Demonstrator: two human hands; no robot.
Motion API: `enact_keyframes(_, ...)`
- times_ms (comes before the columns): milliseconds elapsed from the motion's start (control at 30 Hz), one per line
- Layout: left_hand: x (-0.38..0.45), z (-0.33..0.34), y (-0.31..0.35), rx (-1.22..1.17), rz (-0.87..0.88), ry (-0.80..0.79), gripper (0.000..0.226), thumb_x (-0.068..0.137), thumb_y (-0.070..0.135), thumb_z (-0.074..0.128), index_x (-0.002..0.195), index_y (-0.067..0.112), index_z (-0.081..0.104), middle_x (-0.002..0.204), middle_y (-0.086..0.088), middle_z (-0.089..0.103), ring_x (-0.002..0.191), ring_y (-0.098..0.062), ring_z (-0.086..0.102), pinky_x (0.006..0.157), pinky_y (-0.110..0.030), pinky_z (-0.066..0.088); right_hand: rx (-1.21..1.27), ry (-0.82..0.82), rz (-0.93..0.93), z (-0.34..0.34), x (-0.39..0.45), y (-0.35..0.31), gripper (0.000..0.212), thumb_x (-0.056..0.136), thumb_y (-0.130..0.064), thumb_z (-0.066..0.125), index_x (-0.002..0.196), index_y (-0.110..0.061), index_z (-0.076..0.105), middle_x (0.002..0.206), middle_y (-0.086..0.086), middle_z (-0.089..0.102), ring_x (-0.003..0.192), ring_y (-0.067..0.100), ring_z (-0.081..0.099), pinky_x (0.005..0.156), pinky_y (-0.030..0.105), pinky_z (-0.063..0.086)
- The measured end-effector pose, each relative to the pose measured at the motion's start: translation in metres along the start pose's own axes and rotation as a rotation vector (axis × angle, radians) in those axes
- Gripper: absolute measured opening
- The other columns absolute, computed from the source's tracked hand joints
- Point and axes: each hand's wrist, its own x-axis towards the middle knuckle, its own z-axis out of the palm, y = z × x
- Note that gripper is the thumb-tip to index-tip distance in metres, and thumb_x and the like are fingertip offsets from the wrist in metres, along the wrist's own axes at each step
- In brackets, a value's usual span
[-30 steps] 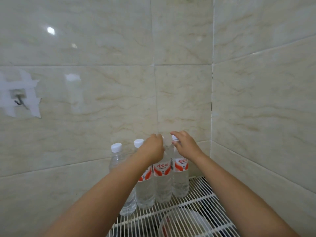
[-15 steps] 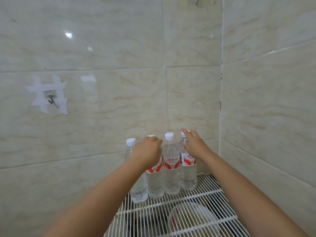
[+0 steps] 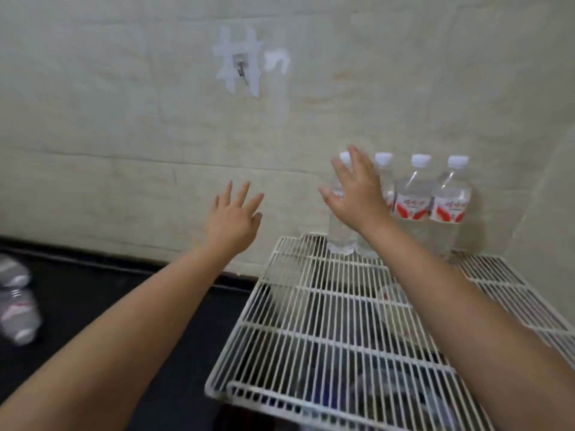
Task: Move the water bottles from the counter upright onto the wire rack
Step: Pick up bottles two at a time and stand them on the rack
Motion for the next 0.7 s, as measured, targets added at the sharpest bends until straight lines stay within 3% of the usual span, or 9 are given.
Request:
enact_keyframes(267, -0.11, -0.041, -0.129, 0.164, -0.334, -0.045, 0.05, 0.098, 0.036, 0.027, 0.146, 0.03, 0.015, 0.158, 0.001, 0.003, 0.146, -0.026, -0.005, 0.118, -0.044, 0.005, 0.042, -0.293, -0.237, 0.086, -0.019, -0.186, 0.061, 0.092, -0.041, 0.044, 0.144, -0.016, 0.023, 0.156, 0.013, 0.011, 0.144, 0.032, 0.004, 0.117, 0.046, 0.002)
enact_keyframes(433, -0.193, -0.064, -0.219, 0.218, -0.468, 0.039, 0.048, 0.097, 0.032, 0.034, 0.144, 0.024, 0.025, 0.157, -0.002, 0.015, 0.145, -0.029, 0.005, 0.115, -0.046, 0.012, 0.129, -0.367, -0.348, 0.124, -0.052, -0.298, 0.063, 0.092, -0.042, 0.044, 0.145, -0.015, 0.022, 0.156, 0.012, 0.012, 0.144, 0.03, 0.006, 0.117, 0.044, 0.002)
enact_keyframes(700, -0.331, -0.071, -0.367, 0.158, -0.698, -0.046, 0.047, 0.099, 0.035, 0.028, 0.145, 0.027, 0.022, 0.157, 0.002, 0.016, 0.145, -0.025, 0.004, 0.116, -0.044, 0.013, 0.191, -0.485, -0.396, 0.202, -0.128, -0.476, 0.059, 0.094, -0.041, 0.04, 0.143, -0.011, 0.025, 0.154, 0.012, 0.02, 0.143, 0.03, 0.013, 0.116, 0.045, 0.009)
